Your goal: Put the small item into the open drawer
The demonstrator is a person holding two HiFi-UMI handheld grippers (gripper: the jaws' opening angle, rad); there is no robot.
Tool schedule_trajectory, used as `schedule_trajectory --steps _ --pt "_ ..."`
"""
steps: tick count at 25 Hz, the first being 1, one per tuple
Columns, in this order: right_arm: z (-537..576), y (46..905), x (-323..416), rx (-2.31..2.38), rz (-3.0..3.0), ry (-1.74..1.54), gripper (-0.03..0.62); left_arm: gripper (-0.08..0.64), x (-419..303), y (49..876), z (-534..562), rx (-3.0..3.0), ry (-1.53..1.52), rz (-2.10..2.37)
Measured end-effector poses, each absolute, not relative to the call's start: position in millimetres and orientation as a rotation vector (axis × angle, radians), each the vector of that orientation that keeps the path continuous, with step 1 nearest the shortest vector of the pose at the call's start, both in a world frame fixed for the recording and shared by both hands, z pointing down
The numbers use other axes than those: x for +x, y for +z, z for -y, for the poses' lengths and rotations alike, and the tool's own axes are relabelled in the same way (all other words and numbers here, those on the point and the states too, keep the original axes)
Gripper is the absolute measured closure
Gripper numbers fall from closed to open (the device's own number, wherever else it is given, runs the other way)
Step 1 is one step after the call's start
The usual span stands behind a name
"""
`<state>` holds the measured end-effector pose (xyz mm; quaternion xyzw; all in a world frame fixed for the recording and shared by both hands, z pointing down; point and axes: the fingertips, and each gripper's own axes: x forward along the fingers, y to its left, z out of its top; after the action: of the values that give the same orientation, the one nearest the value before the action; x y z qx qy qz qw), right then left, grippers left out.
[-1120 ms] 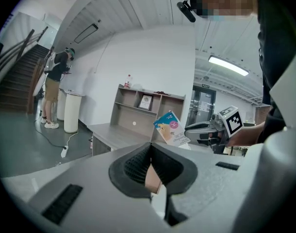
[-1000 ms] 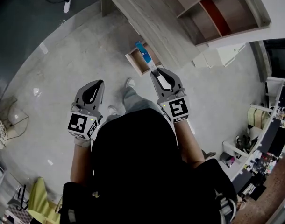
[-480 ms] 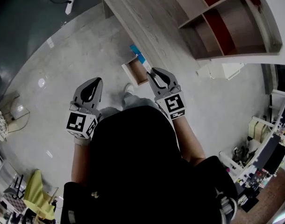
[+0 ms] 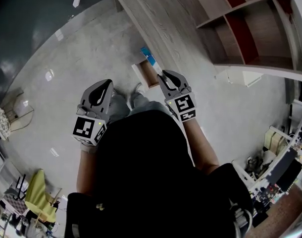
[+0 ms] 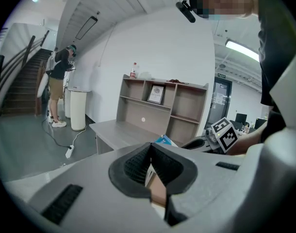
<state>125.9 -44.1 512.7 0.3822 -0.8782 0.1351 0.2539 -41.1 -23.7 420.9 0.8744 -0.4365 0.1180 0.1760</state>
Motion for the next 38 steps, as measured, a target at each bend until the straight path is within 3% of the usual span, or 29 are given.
schedule_trajectory --steps 38 --pt "13.2 744.7 112.9 0.872 1.908 0.649 0.499 0.557 -110.0 450.7 17.1 2.351 0.483 1.224"
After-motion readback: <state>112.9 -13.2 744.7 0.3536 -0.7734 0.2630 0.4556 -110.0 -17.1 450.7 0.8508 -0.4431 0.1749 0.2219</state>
